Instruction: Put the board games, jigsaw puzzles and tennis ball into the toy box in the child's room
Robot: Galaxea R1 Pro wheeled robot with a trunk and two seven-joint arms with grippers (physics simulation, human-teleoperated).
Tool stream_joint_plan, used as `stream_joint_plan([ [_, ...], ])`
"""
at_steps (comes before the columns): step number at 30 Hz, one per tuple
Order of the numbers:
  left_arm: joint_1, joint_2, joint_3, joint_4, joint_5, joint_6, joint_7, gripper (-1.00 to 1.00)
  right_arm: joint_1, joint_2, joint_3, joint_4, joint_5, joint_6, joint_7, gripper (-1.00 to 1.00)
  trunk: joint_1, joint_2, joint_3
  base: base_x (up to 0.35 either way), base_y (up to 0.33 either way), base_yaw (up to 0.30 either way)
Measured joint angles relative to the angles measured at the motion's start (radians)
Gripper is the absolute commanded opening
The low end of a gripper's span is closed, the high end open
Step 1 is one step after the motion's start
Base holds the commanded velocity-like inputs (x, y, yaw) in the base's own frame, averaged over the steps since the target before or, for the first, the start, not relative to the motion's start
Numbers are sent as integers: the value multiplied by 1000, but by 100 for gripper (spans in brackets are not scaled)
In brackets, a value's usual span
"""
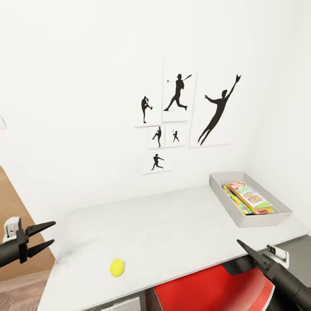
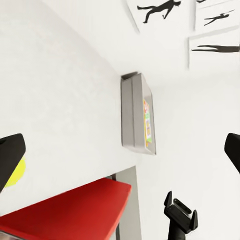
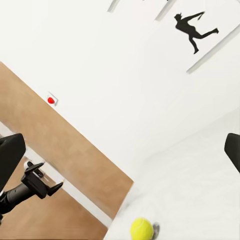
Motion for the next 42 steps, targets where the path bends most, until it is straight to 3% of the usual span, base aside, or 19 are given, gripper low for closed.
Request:
stream_joint_plan([
  [12,0,0,-13,1,0,0,0,100,0,0,0,0,0,1,-1,100,0,0,0,0,9,283],
  [34,0,0,-20,0,-2,0,0,100,0,-6,-1,5,0,1,0,100,0,0,0,5,137,282],
  [42,0,0,-20,1,-2,0,0,100,0,-7,-4,11,-3,-2,6,100,0,0,0,51,76,89],
])
